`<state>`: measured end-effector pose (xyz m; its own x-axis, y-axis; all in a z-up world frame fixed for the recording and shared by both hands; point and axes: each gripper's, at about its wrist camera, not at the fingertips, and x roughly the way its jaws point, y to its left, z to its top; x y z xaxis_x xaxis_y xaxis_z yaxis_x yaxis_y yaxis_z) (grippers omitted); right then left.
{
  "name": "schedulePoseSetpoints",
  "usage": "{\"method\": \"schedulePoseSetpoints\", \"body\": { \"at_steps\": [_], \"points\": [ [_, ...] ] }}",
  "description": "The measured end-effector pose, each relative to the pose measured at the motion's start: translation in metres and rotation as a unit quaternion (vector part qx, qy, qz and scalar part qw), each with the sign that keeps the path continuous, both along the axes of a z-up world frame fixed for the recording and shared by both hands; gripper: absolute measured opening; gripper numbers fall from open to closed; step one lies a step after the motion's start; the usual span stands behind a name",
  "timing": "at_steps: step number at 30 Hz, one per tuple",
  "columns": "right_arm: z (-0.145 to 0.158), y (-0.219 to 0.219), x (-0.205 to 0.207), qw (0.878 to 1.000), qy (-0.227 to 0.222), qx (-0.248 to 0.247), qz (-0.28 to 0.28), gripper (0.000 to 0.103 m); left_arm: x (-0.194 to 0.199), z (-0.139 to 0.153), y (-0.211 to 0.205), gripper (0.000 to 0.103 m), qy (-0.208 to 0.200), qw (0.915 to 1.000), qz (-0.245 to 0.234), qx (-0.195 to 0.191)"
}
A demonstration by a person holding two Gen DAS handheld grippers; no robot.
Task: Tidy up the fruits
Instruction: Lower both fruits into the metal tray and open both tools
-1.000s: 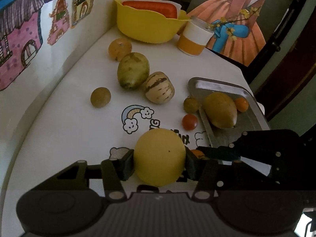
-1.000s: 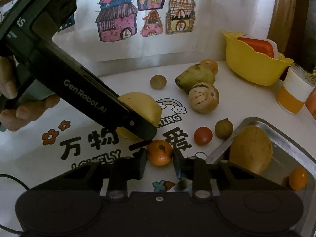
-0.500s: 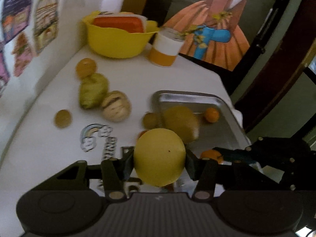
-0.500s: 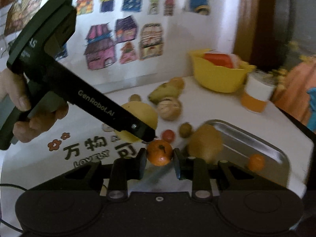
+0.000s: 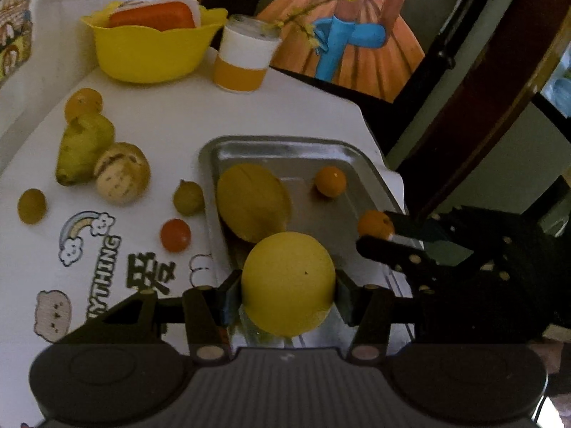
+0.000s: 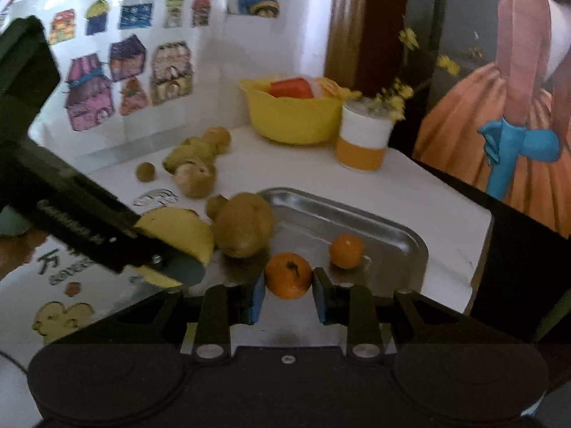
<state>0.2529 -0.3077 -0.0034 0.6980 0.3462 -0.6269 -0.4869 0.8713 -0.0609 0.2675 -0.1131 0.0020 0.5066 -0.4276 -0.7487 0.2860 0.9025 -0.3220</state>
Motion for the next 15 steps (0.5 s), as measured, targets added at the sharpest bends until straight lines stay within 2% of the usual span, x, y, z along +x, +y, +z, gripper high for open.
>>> {"method": "schedulePoseSetpoints", "body": {
  "at_steps": [15],
  "points": [
    [-0.023,-0.006,0.022,1.000,0.020,-0.001,-0.023,0.031,0.005,-0.015,-0.011,0.057,0.006,0.9999,-0.002,0.011]
  ]
}}
